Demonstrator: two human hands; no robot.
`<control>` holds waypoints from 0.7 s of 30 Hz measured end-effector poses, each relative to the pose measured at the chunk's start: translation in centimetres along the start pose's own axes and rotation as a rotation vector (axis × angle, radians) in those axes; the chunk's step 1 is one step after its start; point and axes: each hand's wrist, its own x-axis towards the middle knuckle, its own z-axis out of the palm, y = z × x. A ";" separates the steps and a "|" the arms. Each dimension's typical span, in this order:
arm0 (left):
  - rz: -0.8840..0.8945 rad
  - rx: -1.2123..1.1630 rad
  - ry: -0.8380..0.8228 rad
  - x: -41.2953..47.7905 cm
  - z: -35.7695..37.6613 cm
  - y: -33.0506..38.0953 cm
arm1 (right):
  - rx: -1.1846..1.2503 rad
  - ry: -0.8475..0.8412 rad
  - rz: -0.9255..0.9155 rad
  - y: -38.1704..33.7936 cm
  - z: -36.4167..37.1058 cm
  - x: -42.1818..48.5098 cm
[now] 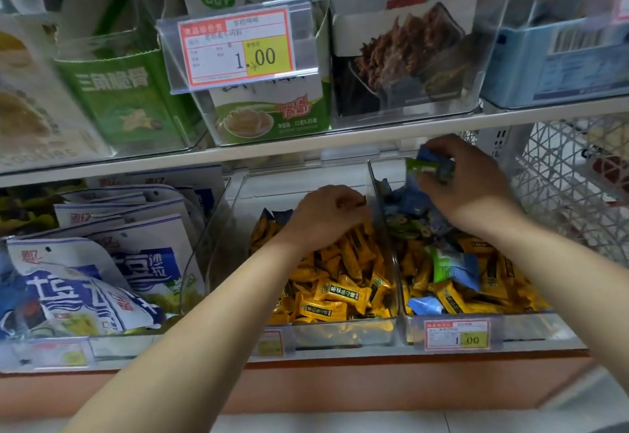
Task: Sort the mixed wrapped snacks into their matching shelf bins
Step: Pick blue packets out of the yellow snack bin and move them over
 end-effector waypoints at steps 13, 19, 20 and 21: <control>-0.003 0.423 -0.278 -1.5 -2.6 -5.0 | -0.269 -0.535 -0.209 -2.9 4.0 -1.3; -0.139 0.535 -0.314 -1.8 -6.1 -5.6 | -0.281 -0.642 -0.145 -1.8 5.3 -1.3; -0.167 0.584 -0.346 -1.5 -6.6 -5.5 | -0.279 -0.646 -0.140 -1.8 5.3 -1.4; -0.213 0.636 -0.375 -1.2 -7.3 -5.4 | -0.279 -0.651 -0.130 -1.8 5.3 -1.5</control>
